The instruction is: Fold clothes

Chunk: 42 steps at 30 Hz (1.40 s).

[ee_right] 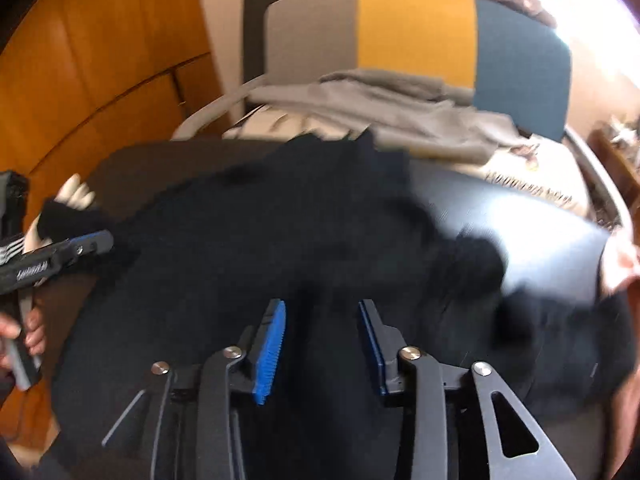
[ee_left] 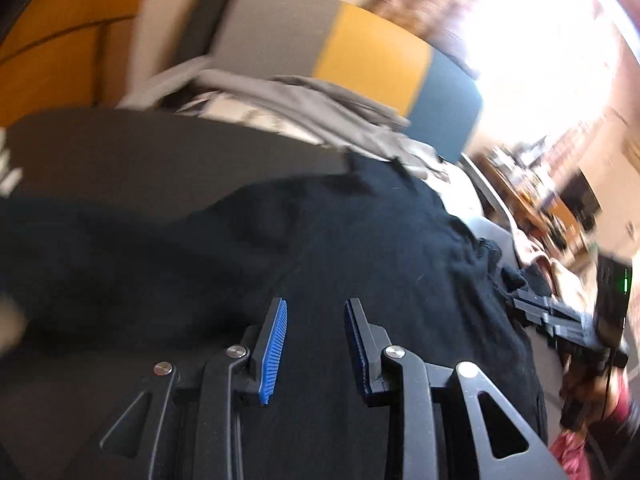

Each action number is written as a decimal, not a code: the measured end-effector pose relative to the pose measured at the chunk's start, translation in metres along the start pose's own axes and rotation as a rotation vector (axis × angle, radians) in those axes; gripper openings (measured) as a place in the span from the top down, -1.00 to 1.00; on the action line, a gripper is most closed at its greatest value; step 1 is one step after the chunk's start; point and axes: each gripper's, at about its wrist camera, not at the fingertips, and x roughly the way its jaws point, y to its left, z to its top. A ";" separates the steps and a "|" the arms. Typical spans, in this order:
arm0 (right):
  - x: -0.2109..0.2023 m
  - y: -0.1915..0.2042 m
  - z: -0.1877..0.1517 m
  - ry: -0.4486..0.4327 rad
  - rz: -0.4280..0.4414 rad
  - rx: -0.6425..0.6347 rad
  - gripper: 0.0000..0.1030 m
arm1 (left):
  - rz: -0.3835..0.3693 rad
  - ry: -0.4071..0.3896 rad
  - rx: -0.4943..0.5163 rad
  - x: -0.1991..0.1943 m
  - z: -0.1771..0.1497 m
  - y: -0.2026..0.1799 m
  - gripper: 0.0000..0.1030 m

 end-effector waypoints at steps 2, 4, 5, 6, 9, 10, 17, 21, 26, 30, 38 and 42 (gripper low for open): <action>-0.011 0.015 -0.027 0.023 0.009 -0.003 0.19 | 0.026 0.001 -0.037 -0.023 -0.022 0.018 0.43; -0.020 0.024 -0.048 0.037 0.005 0.000 0.18 | 0.005 0.013 -0.073 -0.041 -0.041 0.031 0.38; -0.026 0.026 -0.060 0.043 -0.001 0.013 0.16 | 0.013 0.022 -0.066 -0.048 -0.049 0.033 0.35; -0.031 0.027 -0.072 0.048 -0.006 0.027 0.15 | 0.026 0.030 -0.056 -0.054 -0.058 0.036 0.33; -0.044 0.021 -0.097 0.058 -0.034 0.075 0.07 | 0.025 0.069 -0.022 -0.063 -0.084 0.037 0.21; -0.048 0.020 -0.105 0.057 -0.039 0.094 0.04 | 0.009 0.082 -0.028 -0.064 -0.090 0.037 0.19; -0.061 0.017 -0.146 0.065 -0.106 0.111 -0.02 | -0.028 0.137 0.064 -0.054 -0.121 0.000 0.10; -0.064 0.015 -0.152 0.050 -0.116 0.107 -0.10 | 0.100 0.147 0.221 -0.049 -0.128 -0.020 0.72; -0.071 0.018 -0.158 0.061 -0.150 0.071 -0.13 | 0.167 0.193 0.295 -0.053 -0.119 -0.010 0.88; -0.077 0.010 -0.167 0.065 -0.158 0.064 -0.16 | 0.163 0.208 0.300 -0.059 -0.118 -0.007 0.79; -0.072 0.008 -0.169 0.005 -0.157 0.077 -0.50 | 0.009 0.023 0.222 -0.079 -0.084 -0.041 0.54; -0.065 0.014 -0.166 0.018 -0.122 0.059 -0.92 | 0.011 0.027 0.394 -0.040 -0.082 -0.082 0.53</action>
